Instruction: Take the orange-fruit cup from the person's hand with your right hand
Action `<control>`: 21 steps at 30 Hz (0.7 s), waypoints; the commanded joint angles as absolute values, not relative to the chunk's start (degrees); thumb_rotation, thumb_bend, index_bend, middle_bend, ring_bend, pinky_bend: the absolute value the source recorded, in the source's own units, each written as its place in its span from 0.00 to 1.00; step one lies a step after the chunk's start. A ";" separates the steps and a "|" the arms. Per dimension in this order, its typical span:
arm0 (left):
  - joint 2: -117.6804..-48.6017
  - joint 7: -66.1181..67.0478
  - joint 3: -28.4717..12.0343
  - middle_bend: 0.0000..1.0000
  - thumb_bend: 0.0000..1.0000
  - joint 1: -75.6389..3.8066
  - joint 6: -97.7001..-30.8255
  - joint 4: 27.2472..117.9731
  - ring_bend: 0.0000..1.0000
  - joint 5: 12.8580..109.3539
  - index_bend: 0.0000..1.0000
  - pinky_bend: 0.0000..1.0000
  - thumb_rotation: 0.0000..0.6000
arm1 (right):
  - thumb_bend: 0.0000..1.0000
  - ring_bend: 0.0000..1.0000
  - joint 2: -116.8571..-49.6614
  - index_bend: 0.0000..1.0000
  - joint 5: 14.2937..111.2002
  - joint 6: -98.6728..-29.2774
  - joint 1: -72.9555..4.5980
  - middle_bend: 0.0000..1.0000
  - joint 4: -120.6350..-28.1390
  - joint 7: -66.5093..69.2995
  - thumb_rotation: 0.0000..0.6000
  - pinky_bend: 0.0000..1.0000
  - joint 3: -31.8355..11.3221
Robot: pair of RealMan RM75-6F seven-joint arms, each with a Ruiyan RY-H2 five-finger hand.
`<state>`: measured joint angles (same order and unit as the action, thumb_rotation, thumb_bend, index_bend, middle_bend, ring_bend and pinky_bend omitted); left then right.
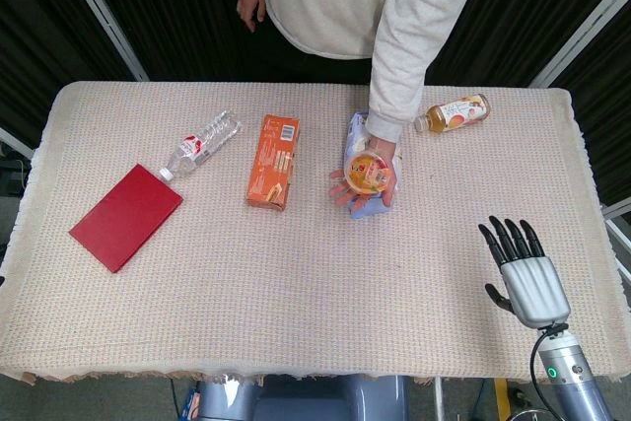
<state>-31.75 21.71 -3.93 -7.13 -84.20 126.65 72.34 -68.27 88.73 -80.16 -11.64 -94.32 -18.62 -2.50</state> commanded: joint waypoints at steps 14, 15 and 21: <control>-31.93 21.32 -3.89 0.00 0.15 -6.71 -85.15 126.67 0.00 73.31 0.00 0.00 1.00 | 0.16 0.00 -67.63 0.03 88.73 -79.77 -11.81 0.00 -95.92 -18.51 1.00 0.00 -2.64; -31.87 21.21 -3.91 0.00 0.15 -6.72 -85.09 126.63 0.00 73.22 0.00 0.00 1.00 | 0.17 0.00 -67.59 0.03 88.65 -79.67 -11.87 0.00 -96.35 -18.86 1.00 0.00 -2.68; -31.69 19.87 -4.19 0.00 0.15 -6.54 -85.56 126.35 0.00 73.11 0.00 0.00 1.00 | 0.16 0.00 -67.06 0.03 88.61 -78.11 -13.61 0.00 -100.65 -22.35 1.00 0.00 -3.90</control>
<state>-31.72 19.95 -4.15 -6.59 -85.48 126.40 73.11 -67.36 88.87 -78.96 -12.85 -99.34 -21.11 -3.33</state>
